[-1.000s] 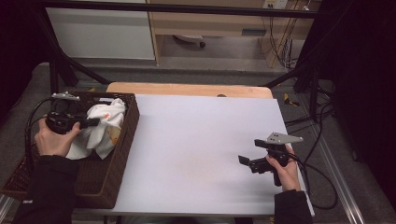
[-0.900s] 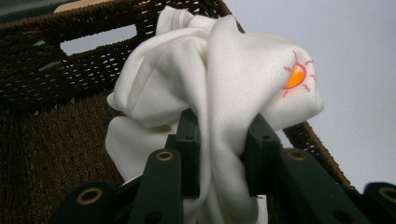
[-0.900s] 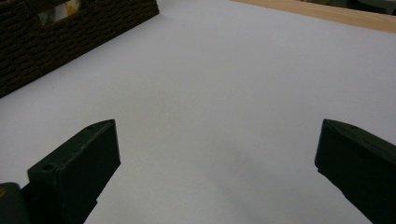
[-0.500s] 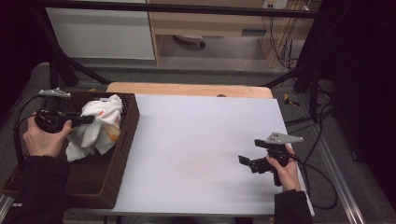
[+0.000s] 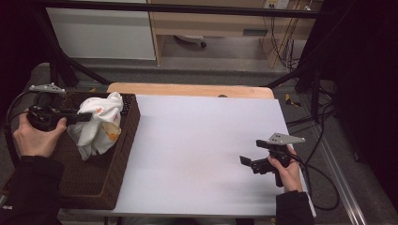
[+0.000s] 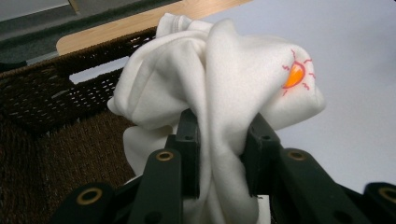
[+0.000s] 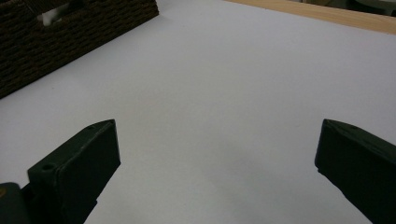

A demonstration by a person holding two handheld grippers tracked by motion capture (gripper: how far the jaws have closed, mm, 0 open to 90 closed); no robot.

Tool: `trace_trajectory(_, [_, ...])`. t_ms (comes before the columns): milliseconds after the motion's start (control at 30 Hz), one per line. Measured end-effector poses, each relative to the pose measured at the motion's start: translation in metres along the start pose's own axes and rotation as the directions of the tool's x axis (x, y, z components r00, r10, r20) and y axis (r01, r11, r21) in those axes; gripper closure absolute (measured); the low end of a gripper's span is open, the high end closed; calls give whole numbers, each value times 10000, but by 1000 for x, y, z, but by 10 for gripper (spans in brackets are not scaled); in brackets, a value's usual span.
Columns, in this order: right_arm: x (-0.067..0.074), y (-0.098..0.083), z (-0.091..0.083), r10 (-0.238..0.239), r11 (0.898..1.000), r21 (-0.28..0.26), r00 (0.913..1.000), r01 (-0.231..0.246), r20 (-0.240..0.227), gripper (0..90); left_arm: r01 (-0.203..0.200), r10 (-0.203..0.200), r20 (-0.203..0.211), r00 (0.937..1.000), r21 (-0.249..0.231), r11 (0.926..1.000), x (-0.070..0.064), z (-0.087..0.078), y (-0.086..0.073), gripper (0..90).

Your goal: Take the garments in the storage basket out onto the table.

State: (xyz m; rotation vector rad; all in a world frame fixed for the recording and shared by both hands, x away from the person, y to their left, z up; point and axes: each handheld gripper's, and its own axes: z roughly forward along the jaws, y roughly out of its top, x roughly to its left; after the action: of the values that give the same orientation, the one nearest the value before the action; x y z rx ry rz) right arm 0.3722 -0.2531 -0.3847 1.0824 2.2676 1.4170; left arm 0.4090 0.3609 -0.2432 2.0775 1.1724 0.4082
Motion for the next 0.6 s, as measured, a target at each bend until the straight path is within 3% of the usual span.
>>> trace_trajectory(600, [0, 0, 1, 24, 10000, 21, 10000, -24, -13, 7, -556, 556, 20, 9985, 109, 9984, -15, -24, 15, 703])
